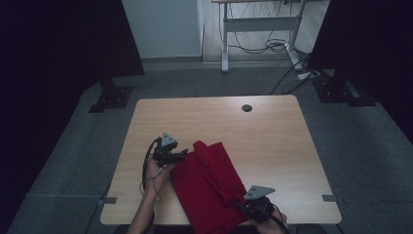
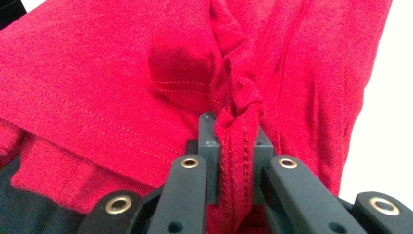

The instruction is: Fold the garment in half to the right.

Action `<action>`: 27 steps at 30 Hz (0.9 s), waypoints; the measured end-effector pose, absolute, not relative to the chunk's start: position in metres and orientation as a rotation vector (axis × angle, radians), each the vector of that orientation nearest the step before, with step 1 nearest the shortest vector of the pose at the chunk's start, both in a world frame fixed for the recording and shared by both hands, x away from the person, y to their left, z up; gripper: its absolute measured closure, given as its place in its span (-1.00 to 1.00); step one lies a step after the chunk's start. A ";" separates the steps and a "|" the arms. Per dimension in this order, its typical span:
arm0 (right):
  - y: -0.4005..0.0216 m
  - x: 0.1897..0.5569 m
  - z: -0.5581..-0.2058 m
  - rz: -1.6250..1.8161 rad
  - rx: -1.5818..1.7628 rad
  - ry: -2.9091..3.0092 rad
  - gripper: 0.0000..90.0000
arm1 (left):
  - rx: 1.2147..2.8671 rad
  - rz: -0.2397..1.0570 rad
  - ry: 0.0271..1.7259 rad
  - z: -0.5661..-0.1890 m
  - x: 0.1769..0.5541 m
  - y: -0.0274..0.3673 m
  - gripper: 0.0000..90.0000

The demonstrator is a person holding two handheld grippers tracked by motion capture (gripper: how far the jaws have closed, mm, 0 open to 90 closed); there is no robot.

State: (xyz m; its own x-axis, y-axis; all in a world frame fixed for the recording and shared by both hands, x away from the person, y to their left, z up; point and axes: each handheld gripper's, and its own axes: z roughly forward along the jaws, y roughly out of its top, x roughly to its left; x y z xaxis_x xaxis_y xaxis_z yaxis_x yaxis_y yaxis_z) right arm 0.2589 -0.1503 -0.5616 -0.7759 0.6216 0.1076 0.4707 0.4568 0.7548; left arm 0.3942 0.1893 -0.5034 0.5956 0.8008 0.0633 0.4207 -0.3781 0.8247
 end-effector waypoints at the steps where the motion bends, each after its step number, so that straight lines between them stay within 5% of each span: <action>1: -0.150 0.259 -0.562 1.219 0.957 2.519 0.82 | 2.008 0.596 0.956 -0.503 0.386 0.188 -0.19; 9: -0.151 0.259 -0.562 1.228 0.955 2.516 0.82 | 2.048 0.526 0.908 -0.521 0.335 0.173 -0.33; 19: -0.152 0.259 -0.563 1.238 0.948 2.510 0.79 | 2.093 0.562 0.886 -0.558 0.327 0.166 -0.48; 25: -0.164 0.254 -0.555 1.260 0.953 2.515 0.64 | 2.094 0.567 0.874 -0.559 0.328 0.167 -0.52; 26: -0.171 0.249 -0.544 1.282 0.938 2.462 0.33 | 2.093 0.572 0.897 -0.560 0.329 0.167 -0.60; 27: -0.171 0.249 -0.544 1.282 0.938 2.462 0.33 | 2.093 0.572 0.897 -0.560 0.329 0.167 -0.60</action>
State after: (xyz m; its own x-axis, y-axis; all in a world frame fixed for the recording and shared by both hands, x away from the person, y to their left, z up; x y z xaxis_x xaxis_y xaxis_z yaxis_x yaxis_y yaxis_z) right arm 0.2486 -0.1710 -0.5440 -0.7752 0.6237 0.1004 0.4400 0.4190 0.7942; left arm 0.3287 0.1668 -0.5596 0.6505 0.7532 0.0975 0.4058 -0.4532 0.7937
